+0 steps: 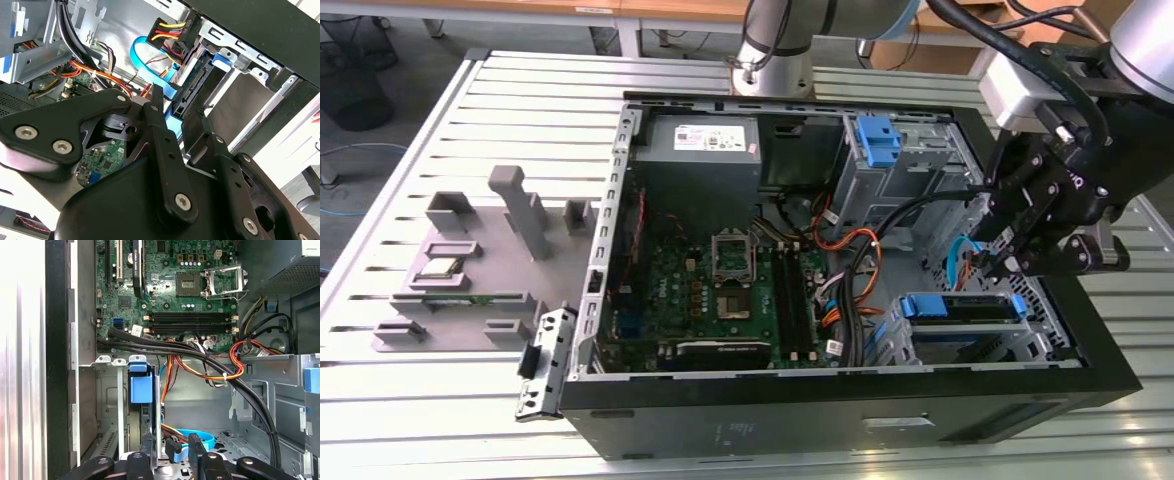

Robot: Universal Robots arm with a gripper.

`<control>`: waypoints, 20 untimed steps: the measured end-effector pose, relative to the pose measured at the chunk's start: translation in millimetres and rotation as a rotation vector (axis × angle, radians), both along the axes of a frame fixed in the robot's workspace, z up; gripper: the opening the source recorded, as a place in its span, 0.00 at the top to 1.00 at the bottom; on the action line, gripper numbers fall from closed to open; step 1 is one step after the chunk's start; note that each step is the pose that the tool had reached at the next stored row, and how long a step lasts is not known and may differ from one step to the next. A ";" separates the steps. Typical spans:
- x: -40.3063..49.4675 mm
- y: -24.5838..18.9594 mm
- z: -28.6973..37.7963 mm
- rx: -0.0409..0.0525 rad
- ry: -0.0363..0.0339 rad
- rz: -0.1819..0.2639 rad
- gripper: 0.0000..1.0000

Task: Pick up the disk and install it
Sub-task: 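Insert the first disk wire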

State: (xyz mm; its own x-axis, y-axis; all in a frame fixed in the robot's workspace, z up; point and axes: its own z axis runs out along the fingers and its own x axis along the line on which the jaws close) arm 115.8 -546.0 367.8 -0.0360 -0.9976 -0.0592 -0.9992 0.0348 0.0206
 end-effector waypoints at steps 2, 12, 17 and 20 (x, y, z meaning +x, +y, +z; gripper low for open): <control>0.6 0.1 0.0 0.0001 0.0000 0.000 0.58; 3.5 0.3 -3.3 0.0001 0.0000 0.000 0.58; 3.5 0.3 -5.7 0.0000 0.0000 0.000 0.58; 4.4 0.3 -5.9 0.0002 0.0006 0.000 0.58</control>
State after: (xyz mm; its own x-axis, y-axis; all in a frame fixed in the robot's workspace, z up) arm 120.2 -545.7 362.0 -0.0359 -0.9976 -0.0594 -0.9992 0.0347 0.0212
